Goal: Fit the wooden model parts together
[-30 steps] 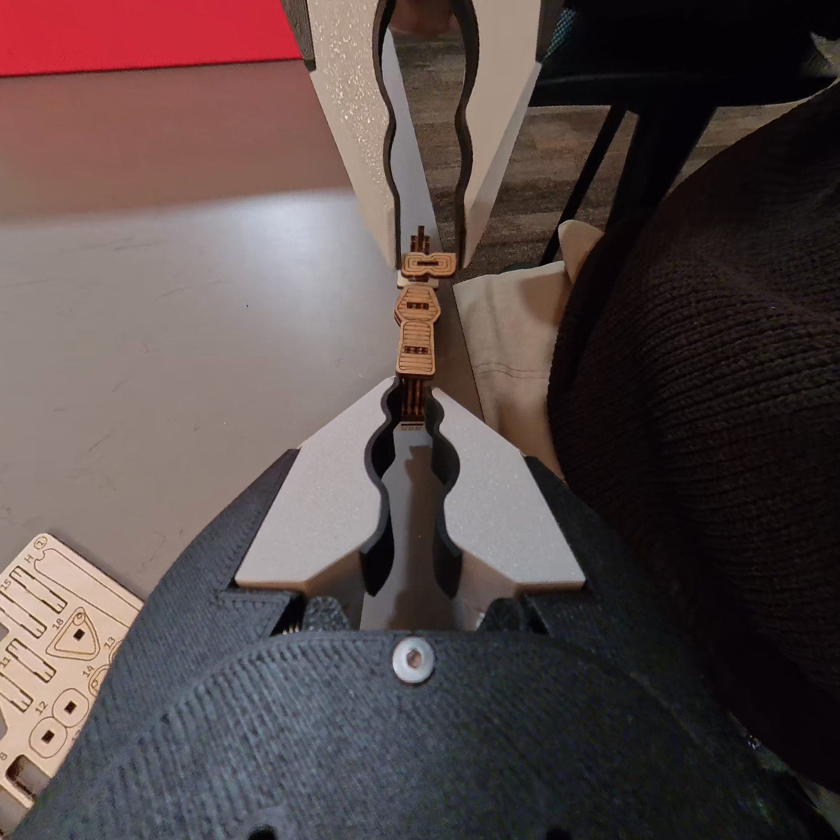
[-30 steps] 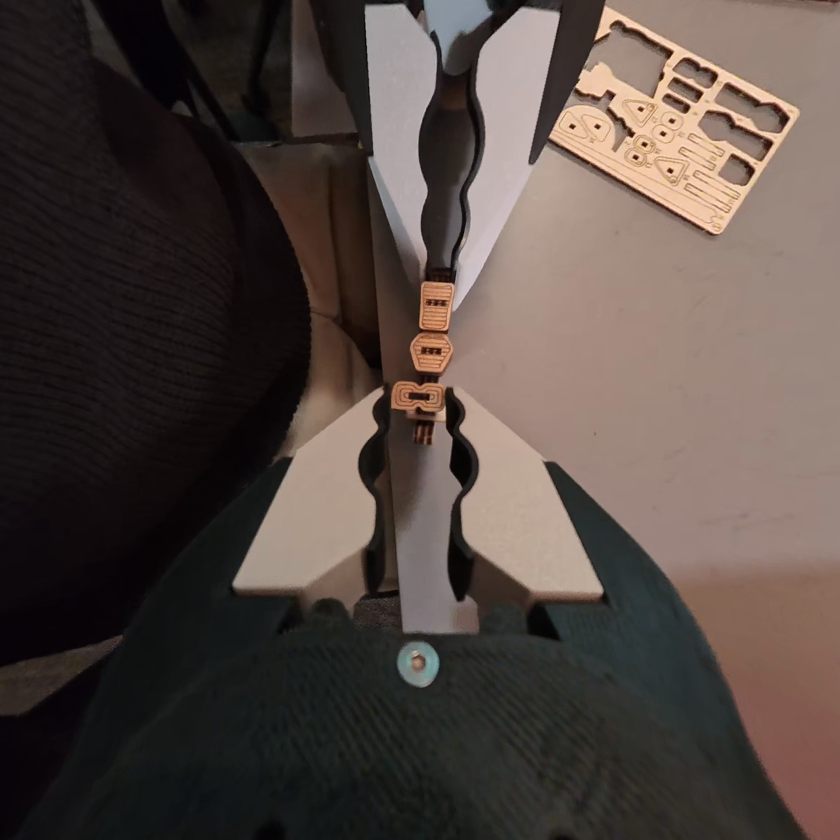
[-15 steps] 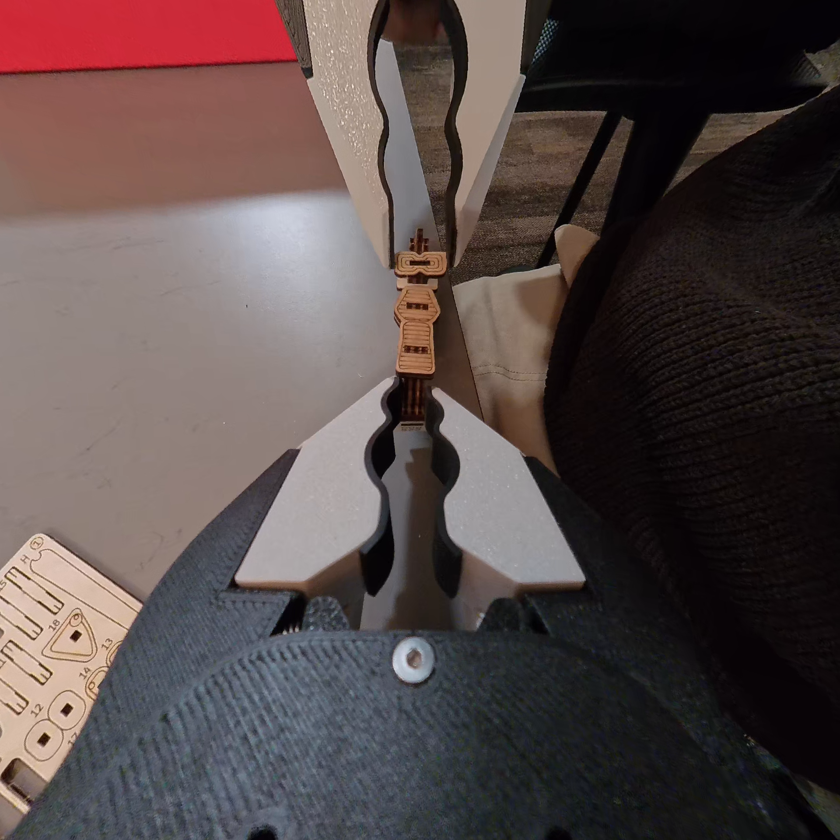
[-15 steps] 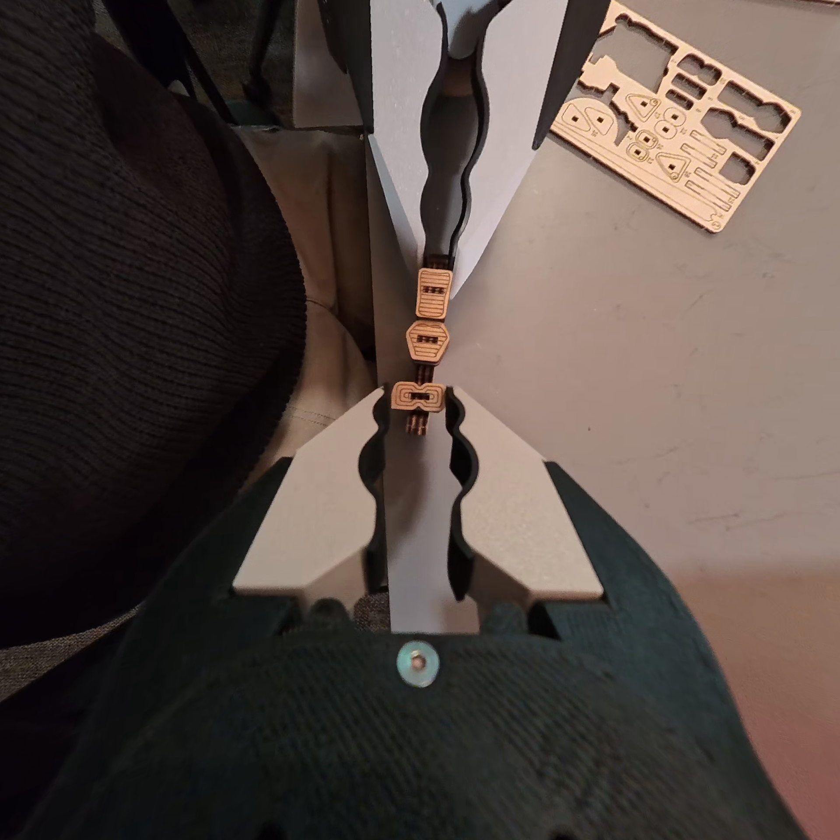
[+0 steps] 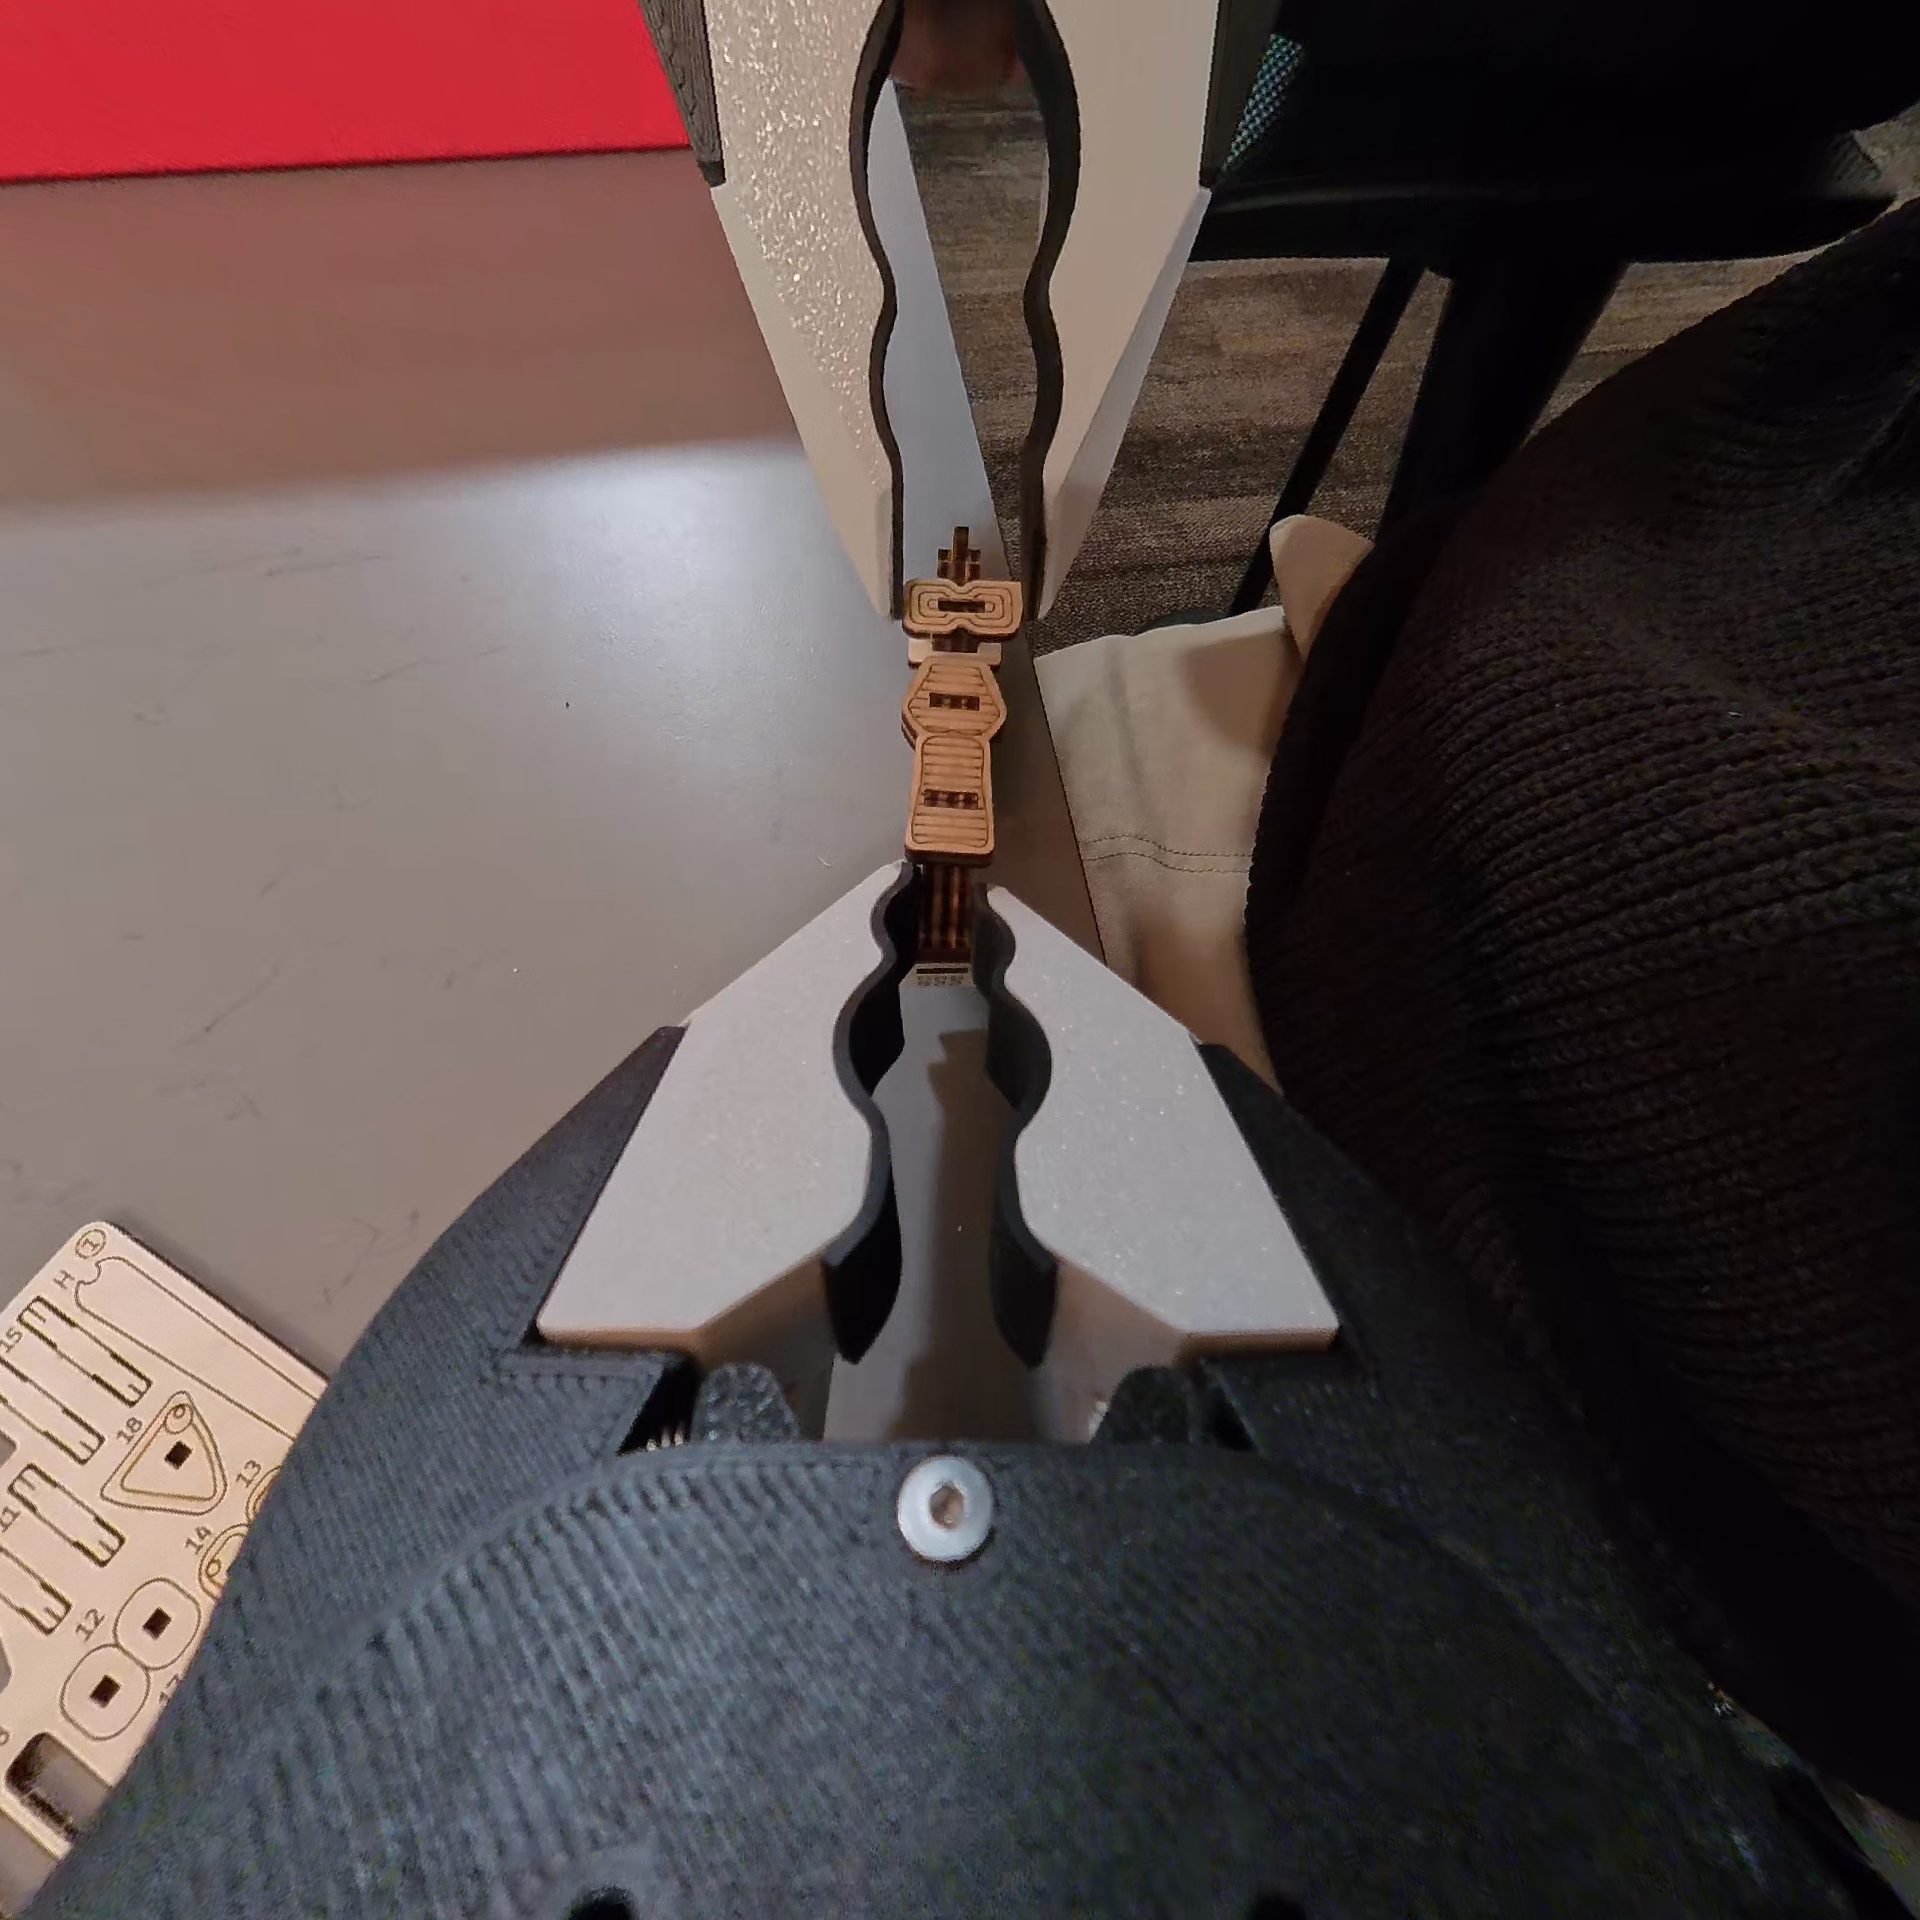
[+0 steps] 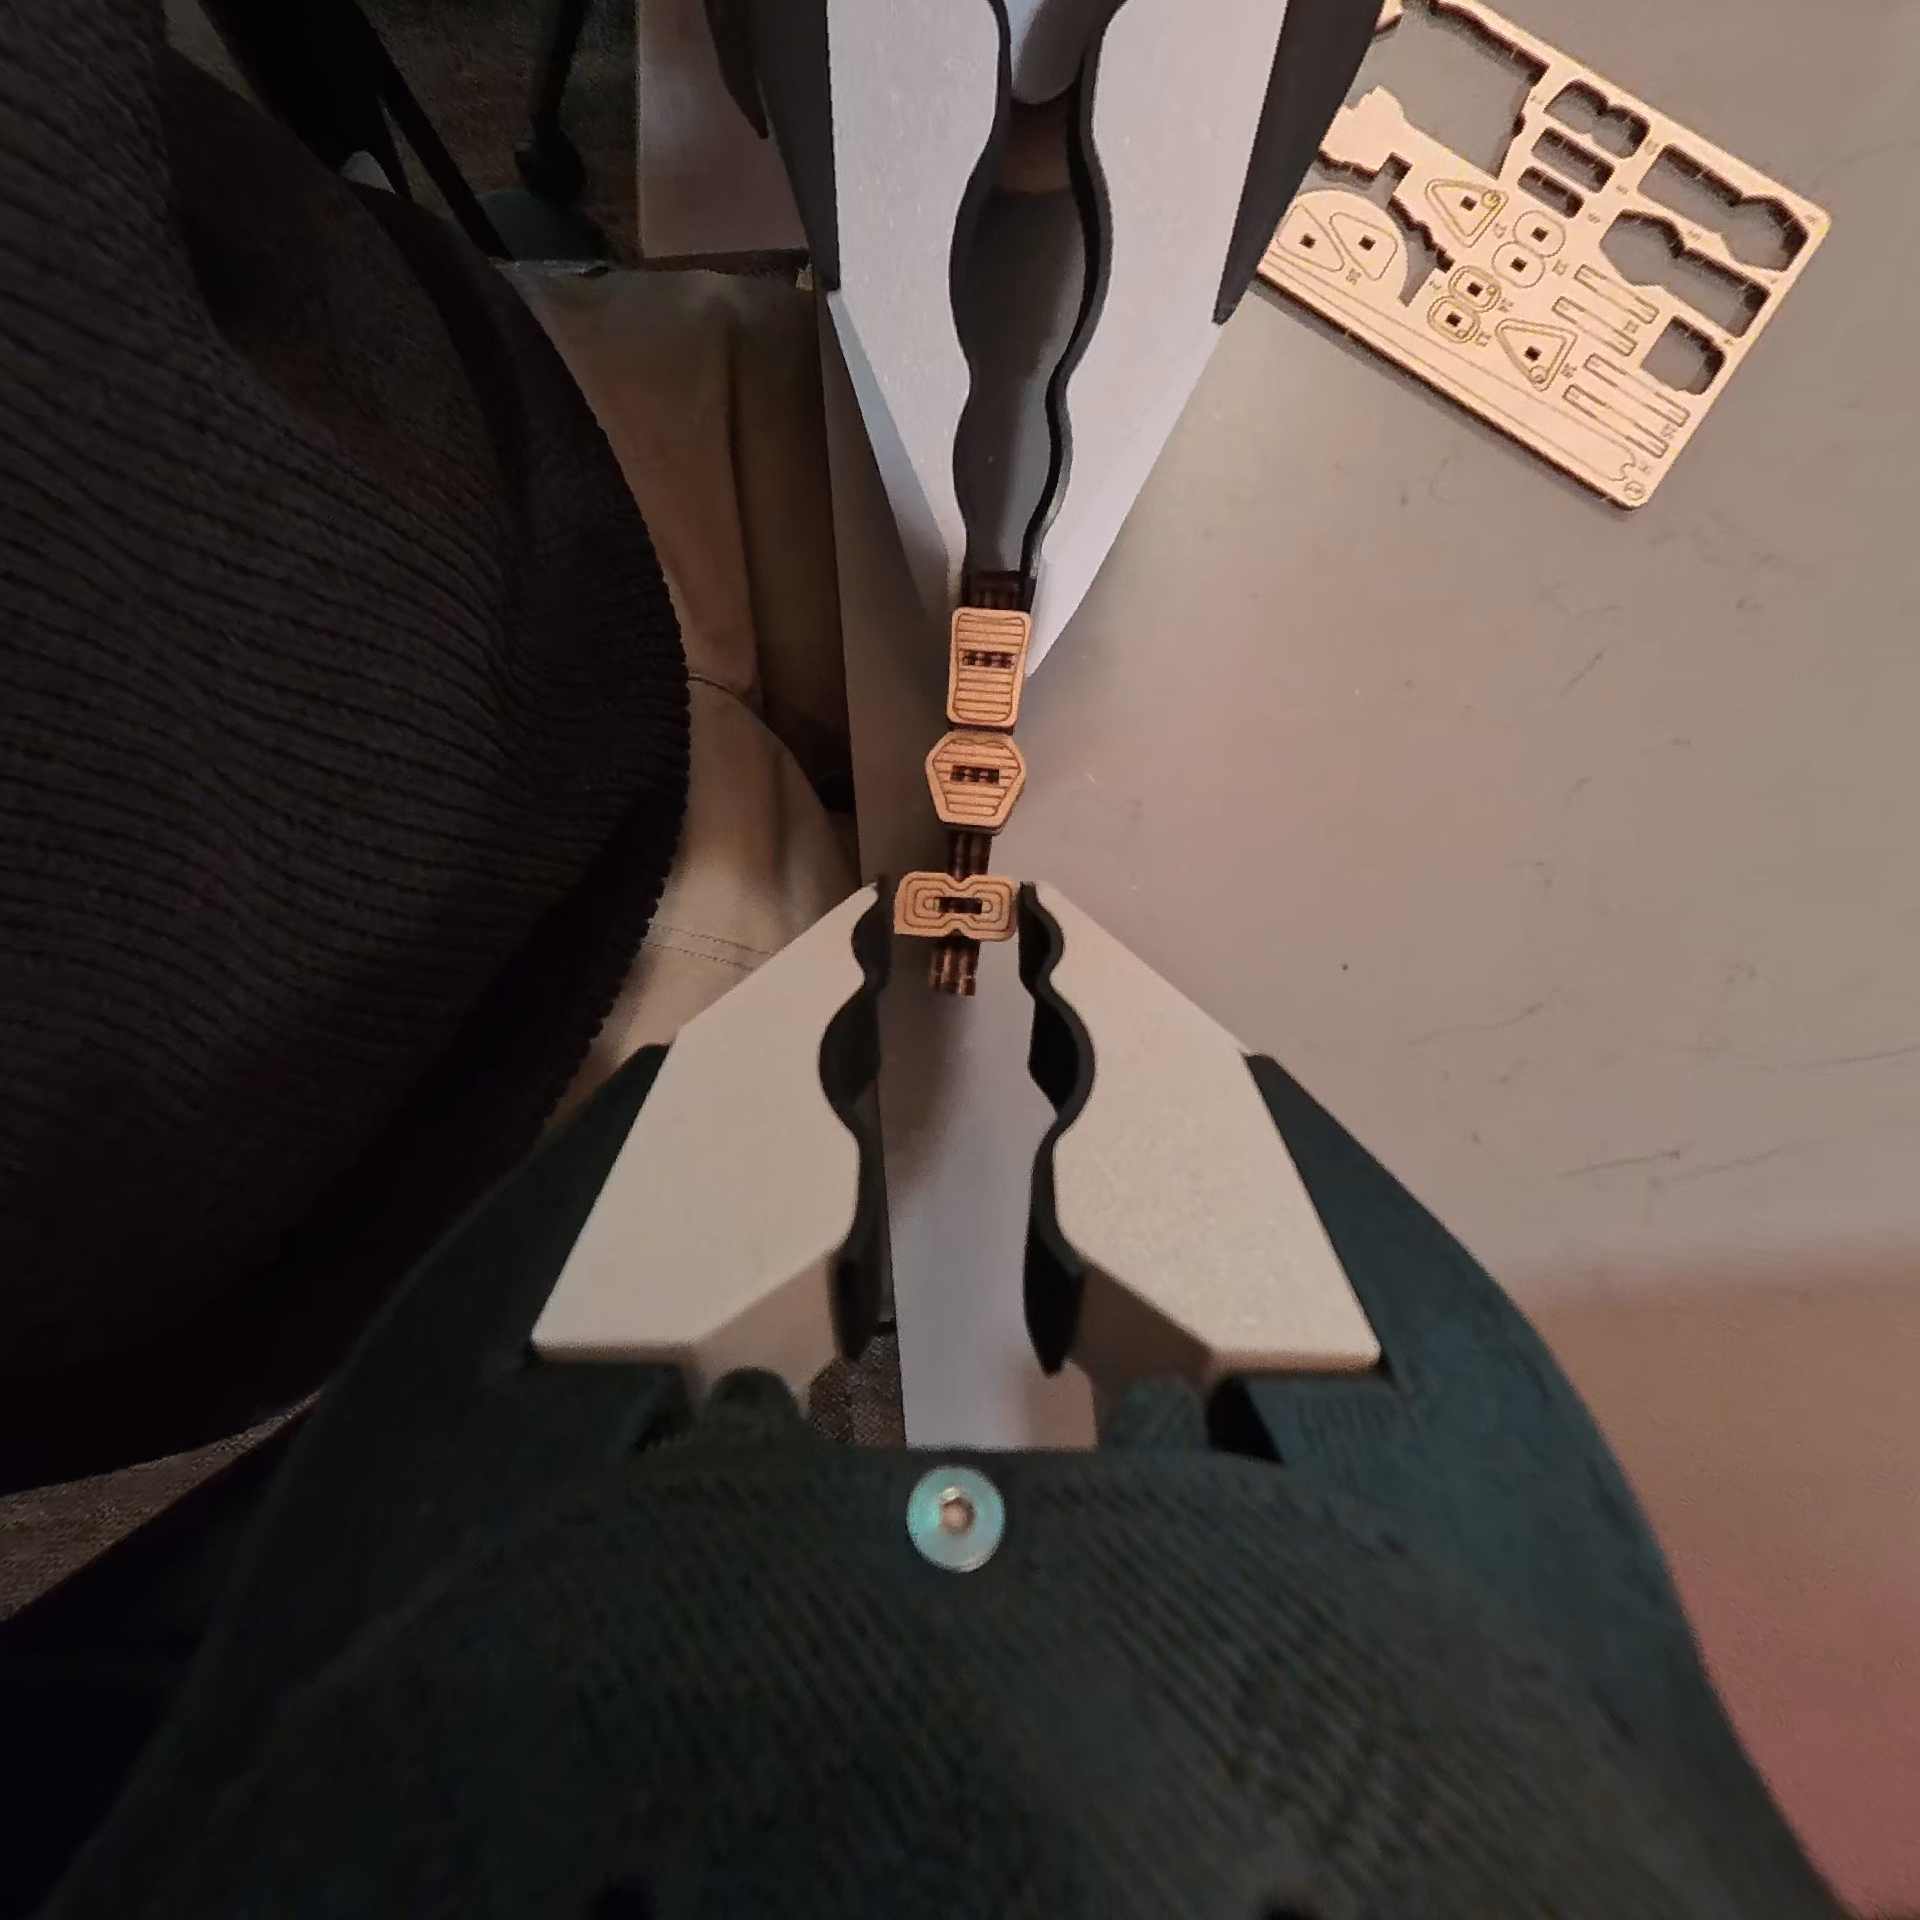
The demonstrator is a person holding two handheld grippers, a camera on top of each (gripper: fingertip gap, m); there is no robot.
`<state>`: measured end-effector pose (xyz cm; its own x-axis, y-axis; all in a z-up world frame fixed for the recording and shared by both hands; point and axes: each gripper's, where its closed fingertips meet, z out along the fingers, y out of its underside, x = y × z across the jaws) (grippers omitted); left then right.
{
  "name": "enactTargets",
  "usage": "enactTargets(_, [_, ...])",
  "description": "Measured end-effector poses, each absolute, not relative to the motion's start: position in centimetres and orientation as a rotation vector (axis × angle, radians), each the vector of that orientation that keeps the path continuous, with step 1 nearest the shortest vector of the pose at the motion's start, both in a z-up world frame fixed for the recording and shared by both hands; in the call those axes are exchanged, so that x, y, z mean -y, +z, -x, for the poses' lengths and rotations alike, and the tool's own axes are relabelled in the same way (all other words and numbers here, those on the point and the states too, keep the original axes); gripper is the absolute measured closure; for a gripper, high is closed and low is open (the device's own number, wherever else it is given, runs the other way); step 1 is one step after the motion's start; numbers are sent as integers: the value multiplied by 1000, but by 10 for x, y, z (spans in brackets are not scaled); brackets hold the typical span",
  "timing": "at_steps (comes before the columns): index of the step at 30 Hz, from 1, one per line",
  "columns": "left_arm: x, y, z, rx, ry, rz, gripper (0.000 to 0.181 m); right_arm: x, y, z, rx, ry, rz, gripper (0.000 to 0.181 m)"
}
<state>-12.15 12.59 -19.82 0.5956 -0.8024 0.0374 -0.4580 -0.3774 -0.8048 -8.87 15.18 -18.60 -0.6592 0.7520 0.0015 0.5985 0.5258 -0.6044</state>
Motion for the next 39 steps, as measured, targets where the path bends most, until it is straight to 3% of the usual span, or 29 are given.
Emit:
enactTargets(24, [-125, -199, 121, -1000, -544, 2034, 173, -157, -191, 91, 2462, 838, 1178, 162])
enactTargets(39, [-126, -197, 121, -987, -545, 2031, 173, -151, -176, 97, 2332, 1170, 1347, 174])
